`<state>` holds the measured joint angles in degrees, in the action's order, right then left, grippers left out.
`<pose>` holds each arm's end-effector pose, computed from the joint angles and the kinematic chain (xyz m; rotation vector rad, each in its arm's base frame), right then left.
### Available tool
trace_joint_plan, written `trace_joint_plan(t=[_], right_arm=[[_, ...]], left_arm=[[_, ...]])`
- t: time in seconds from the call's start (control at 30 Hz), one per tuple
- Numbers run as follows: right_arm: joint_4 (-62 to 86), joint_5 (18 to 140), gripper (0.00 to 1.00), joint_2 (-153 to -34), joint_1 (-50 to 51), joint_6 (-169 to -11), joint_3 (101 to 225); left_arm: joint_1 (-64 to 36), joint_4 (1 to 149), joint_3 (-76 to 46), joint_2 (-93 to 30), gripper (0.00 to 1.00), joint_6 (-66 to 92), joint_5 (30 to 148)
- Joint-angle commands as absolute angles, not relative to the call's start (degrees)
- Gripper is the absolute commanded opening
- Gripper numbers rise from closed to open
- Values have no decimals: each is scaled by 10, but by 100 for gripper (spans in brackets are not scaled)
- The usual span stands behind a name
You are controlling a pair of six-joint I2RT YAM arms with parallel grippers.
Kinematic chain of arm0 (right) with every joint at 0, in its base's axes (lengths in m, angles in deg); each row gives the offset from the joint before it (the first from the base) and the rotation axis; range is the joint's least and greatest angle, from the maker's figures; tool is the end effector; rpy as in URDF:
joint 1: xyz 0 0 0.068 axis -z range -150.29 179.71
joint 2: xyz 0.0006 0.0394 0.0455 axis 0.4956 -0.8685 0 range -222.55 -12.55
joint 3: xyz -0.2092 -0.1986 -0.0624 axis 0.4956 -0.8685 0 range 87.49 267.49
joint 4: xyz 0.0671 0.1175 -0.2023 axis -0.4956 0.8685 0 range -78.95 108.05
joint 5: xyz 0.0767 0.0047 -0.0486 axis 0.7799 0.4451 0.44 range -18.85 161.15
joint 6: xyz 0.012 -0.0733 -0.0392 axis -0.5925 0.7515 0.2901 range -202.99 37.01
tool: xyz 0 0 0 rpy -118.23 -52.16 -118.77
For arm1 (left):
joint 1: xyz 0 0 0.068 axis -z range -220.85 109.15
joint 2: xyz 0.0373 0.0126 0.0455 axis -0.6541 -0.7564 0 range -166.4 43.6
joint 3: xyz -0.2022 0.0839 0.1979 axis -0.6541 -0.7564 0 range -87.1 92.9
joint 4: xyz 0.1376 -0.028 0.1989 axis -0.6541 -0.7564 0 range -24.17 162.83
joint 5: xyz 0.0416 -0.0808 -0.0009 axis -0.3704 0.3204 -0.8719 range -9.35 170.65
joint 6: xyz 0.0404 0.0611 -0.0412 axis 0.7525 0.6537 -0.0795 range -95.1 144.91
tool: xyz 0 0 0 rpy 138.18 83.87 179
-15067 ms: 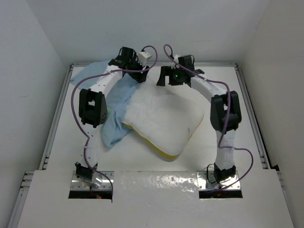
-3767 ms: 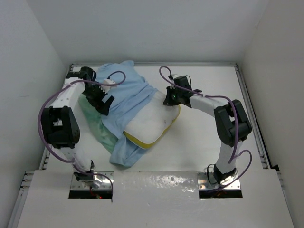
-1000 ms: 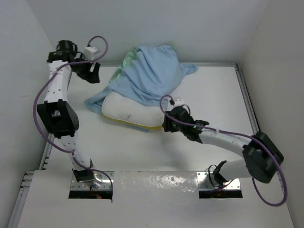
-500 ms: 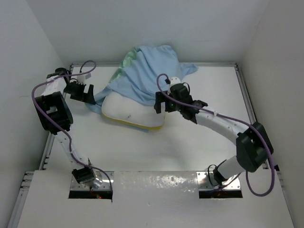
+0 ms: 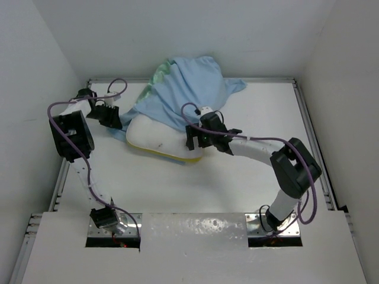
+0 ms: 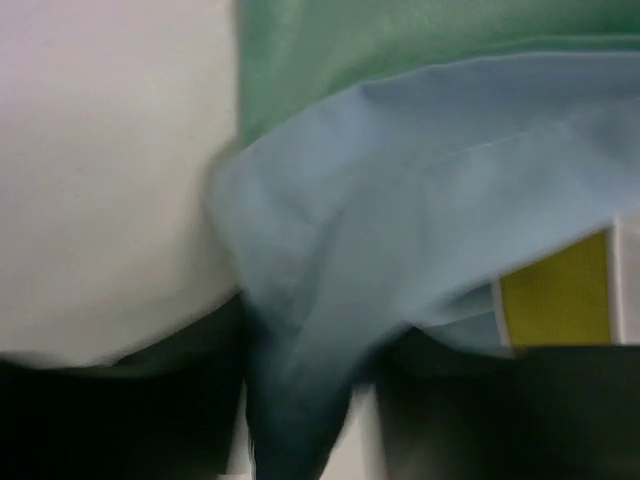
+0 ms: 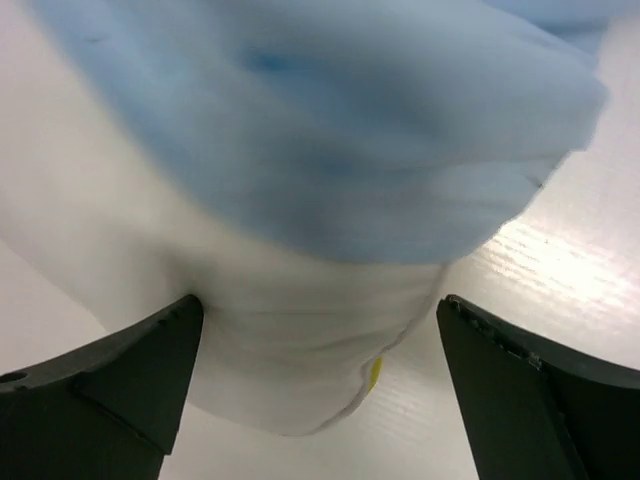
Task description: Put the pillow into the pillowcase
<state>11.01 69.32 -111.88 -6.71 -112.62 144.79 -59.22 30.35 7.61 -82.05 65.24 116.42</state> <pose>0.3103 0.2260 0.1915 -0.1233 2.3640 0.5428 0.4404 0.1009 0.1540 0.6013 2.4705 -0.5328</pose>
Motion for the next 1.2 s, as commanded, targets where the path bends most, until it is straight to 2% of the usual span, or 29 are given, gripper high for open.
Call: trace_joint_plan(t=[0.0,0.03,0.13,0.23,0.4,0.5,0.6,0.67,0.73,0.77,0.8,0.83,0.87,0.93,1.03,1.1,1.17], right_arm=[[73,579,99,-1043,-164,-969,1448],[74,534,99,-1034,-206,-884,1459],[88,518,99,-1038,-259,-771,1505],[182,578,99,-1121,-279,-721,1645],[258,578,99,-1338,-300,-681,1818],[293,529,99,-1436,-302,-699,1948],[341,509,99,-1483,-301,-685,1992],[328,507,99,-1477,-298,-683,1973],[306,513,82,-1464,-292,-701,1940],[296,522,69,-1465,-280,-716,1940],[299,529,34,-1477,-272,-738,1956],[308,532,10,-1486,-267,-745,1970],[308,514,0,-1495,-256,-758,2005],[300,502,0,-1520,-222,-776,2052],[220,462,0,-1521,-153,-939,2139],[90,389,0,-1503,-130,-973,2122],[-4,323,0,-1500,-120,-938,2132]], left_arm=[[-590,280,77,-822,26,677,1227],[-590,250,72,-818,0,688,1228],[-594,198,48,-783,0,729,1251],[-594,163,-2,-735,0,754,1280],[-593,85,-21,-686,0,819,1325],[-593,36,-14,-678,0,855,1344],[-593,-19,-7,-674,0,898,1348],[-593,-27,-14,-664,0,902,1349],[-593,-26,-26,-655,0,903,1352],[-593,-27,-29,-645,0,900,1355],[-593,-26,-32,-640,0,898,1363],[-592,-27,-33,-626,0,895,1365],[-593,-27,-31,-617,0,892,1372],[-591,-26,-24,-590,0,888,1378],[-587,-26,9,-544,0,895,1416],[-576,-27,28,-531,0,894,1468],[-567,-27,58,-533,0,887,1512]])
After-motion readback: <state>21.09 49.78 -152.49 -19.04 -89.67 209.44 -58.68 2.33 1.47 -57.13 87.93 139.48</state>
